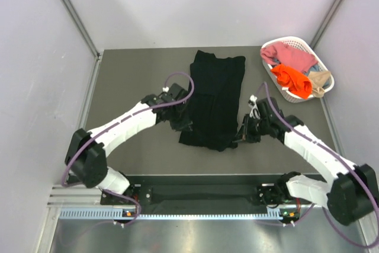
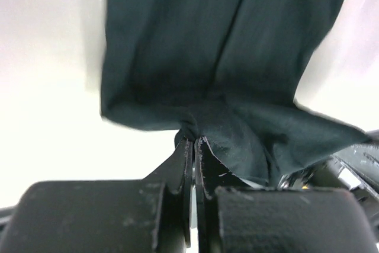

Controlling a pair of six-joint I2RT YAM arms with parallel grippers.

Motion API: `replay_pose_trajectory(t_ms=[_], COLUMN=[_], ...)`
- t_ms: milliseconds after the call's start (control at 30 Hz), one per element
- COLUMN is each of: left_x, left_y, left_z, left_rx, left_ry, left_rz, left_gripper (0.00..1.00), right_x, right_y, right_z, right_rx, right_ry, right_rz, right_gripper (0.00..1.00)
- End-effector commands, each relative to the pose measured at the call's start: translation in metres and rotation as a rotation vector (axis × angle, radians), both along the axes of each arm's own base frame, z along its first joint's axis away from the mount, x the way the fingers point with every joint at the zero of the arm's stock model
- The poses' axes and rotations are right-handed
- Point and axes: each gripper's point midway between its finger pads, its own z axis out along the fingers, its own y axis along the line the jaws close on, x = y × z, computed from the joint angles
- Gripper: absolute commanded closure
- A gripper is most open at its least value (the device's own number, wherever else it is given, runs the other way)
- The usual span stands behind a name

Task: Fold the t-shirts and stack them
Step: Fold the tshirt

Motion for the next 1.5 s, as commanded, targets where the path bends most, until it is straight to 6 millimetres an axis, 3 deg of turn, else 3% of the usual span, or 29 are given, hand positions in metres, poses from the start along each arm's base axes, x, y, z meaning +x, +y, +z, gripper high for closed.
replay_pose_trajectory(t_ms=[0, 67, 133, 167, 233, 267, 333, 367, 400, 467, 500, 833, 1100, 1467], left_x=[0.044, 0.066, 0.087, 0.099, 0.117, 0.126, 0.141, 0.147, 0.155, 0.162, 0.168, 0.195, 0.205, 0.217], left_y=[0.005, 0.012, 0.012, 0.016, 0.013, 0.015, 0.008, 0.006, 0.001, -0.001, -0.004, -0.001, 0.0, 0.0], left_z=[0.018, 0.012, 0.022, 0.014, 0.021, 0.012, 0.018, 0.007, 0.014, 0.001, 0.006, -0.015, -0.025, -0.039], left_rx=[0.008, 0.021, 0.02, 0.035, 0.013, 0.017, -0.012, -0.002, -0.016, -0.011, -0.021, -0.022, -0.03, -0.041], left_ry=[-0.065, -0.055, -0.09, -0.073, -0.096, -0.075, -0.085, -0.066, -0.083, -0.052, -0.062, -0.039, -0.023, -0.008], left_rz=[-0.011, 0.001, -0.006, 0.009, 0.005, 0.012, -0.008, -0.012, -0.02, -0.026, -0.024, 0.014, 0.034, 0.047], left_gripper=[1.0, 1.0, 1.0, 1.0, 1.0, 1.0, 1.0, 1.0, 1.0, 1.0, 1.0, 1.0, 1.0, 1.0], right_x=[0.029, 0.047, 0.064, 0.07, 0.087, 0.092, 0.107, 0.112, 0.117, 0.127, 0.131, 0.176, 0.19, 0.207], right_y=[-0.003, -0.001, -0.002, -0.003, -0.003, -0.003, -0.004, -0.004, -0.006, -0.007, -0.01, -0.019, -0.021, -0.023], right_z=[0.016, 0.029, 0.03, 0.03, 0.031, 0.031, 0.03, 0.03, 0.023, 0.026, 0.026, 0.012, -0.005, -0.015], right_rx=[0.005, 0.017, 0.021, 0.022, 0.035, 0.036, 0.046, 0.049, 0.051, 0.061, 0.063, 0.082, 0.087, 0.087], right_ry=[-0.036, -0.06, -0.046, -0.039, -0.028, -0.027, -0.012, -0.011, 0.013, 0.009, 0.01, 0.034, 0.072, 0.085], right_rz=[0.066, 0.066, 0.066, 0.067, 0.063, 0.06, 0.049, 0.047, 0.042, 0.038, 0.031, 0.014, 0.011, -0.011], right_gripper=[1.0, 1.0, 1.0, 1.0, 1.0, 1.0, 1.0, 1.0, 1.0, 1.0, 1.0, 1.0, 0.97, 0.94])
